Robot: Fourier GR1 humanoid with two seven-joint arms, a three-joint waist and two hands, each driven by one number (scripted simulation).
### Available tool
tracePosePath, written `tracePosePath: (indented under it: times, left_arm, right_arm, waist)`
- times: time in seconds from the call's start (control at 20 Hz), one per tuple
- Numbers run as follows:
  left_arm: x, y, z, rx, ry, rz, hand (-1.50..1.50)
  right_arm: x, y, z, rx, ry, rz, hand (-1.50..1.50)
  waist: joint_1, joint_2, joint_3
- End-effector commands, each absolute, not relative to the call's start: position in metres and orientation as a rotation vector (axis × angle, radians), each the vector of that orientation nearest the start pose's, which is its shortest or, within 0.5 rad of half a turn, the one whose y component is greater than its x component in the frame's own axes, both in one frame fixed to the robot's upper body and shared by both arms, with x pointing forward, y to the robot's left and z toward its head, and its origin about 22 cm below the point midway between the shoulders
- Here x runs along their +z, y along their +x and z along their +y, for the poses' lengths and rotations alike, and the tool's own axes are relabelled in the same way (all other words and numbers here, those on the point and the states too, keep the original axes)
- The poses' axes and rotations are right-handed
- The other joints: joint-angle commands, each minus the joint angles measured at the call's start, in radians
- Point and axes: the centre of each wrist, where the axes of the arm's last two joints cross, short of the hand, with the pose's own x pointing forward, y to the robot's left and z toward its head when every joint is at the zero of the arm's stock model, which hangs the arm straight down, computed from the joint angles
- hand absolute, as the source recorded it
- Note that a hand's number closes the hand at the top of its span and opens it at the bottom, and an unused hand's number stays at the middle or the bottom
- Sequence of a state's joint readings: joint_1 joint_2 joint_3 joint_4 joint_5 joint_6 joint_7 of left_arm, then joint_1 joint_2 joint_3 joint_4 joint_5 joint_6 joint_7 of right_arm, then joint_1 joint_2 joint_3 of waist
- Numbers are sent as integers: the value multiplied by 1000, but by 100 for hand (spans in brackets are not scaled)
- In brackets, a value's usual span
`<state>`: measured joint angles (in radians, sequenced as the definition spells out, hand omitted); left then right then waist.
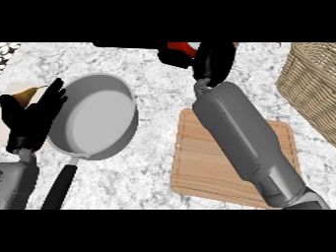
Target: Pick the can from the cutting board and place it in the basket
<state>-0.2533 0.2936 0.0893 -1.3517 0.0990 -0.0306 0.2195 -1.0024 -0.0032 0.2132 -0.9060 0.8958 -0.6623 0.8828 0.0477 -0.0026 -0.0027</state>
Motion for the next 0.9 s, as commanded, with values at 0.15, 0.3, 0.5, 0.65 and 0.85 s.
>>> tracePosePath:
  times: [0.15,0.3,0.5,0.65,0.85]
  left_arm:
    - [37,300,312,-86,158,-1377,0]
    - [47,303,304,-87,174,-1390,0]
    - [45,294,321,-97,198,-1397,0]
    - [36,302,301,-72,175,-1397,0]
    - [33,300,312,-91,197,-1379,0]
  right_arm:
    - [213,411,-10,0,-1167,-1425,150]
    - [227,425,-32,-16,-1218,-1393,150]
    - [254,436,-48,-46,-1280,-1374,150]
    - [269,447,-70,-103,-1331,-1373,150]
    - [274,455,-86,-133,-1422,-1301,150]
  waist:
    - [-20,3,1]
    - [-32,3,2]
    - [-28,4,2]
    - [-33,7,2]
    - [-39,5,2]
